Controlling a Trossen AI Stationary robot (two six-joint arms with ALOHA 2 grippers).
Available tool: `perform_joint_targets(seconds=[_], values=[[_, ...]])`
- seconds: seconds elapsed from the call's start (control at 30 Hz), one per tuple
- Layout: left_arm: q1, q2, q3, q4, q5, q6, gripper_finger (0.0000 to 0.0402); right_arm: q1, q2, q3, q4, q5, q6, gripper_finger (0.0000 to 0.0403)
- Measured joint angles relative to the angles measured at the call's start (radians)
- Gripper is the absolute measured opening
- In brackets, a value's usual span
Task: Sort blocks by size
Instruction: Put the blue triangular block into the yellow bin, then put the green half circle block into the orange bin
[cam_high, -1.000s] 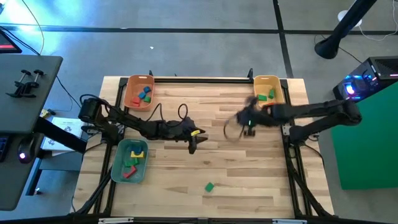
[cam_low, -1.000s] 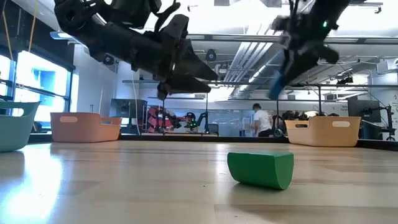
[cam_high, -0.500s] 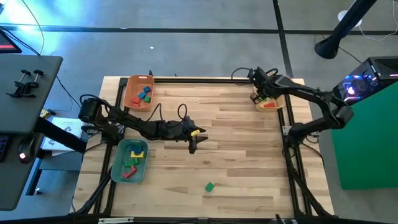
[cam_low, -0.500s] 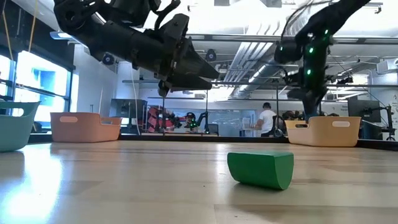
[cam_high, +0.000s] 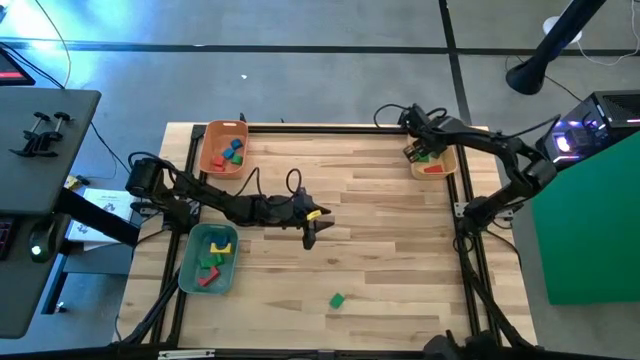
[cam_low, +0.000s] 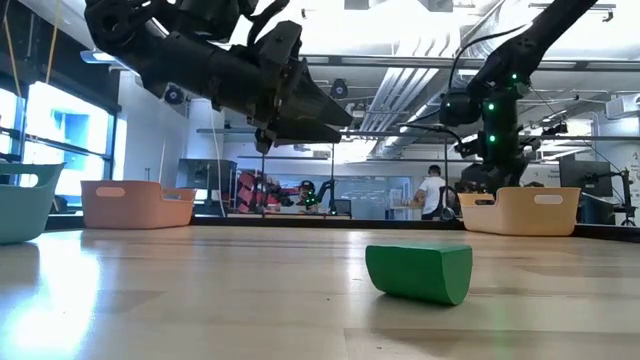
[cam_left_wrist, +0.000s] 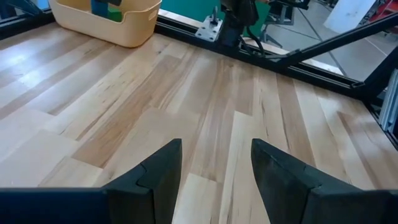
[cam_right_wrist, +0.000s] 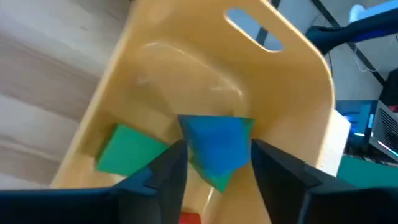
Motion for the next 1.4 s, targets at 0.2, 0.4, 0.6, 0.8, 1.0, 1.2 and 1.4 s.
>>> perform_joint_targets(seconds=[0.2,0.4,0.6,0.8,1.0,1.2,1.4], values=[[-0.016,0.000,0.000,0.000,-0.001,0.000,0.0179,-0.001,0.000,0.000,0.003,-0.004,-0.004,0.0195],[-0.037,0.000,0.000,0.000,-0.064,0.001,0.0179,0.085,-0.037,0.000,0.027,-0.036,-0.038,0.0185],[-0.068,0.000,0.000,-0.006,-0.135,0.064,0.0179,0.262,-0.197,0.000,0.077,-0.040,-0.088,0.0164],[-0.170,0.000,0.056,-0.134,-0.222,0.231,0.0177,0.511,-0.353,-0.052,0.219,-0.228,-0.154,0.0154],[-0.274,0.000,0.165,-0.322,-0.132,0.210,0.0177,0.743,-0.408,-0.351,0.785,-0.600,-0.166,0.0154],[-0.344,0.000,0.175,-0.384,-0.128,0.148,0.0177,0.924,-0.309,-0.609,1.359,-0.759,-0.099,0.0154],[-0.393,0.028,0.175,-0.385,-0.071,0.146,0.0176,1.006,-0.163,-0.627,1.506,-0.756,-0.042,0.0154]])
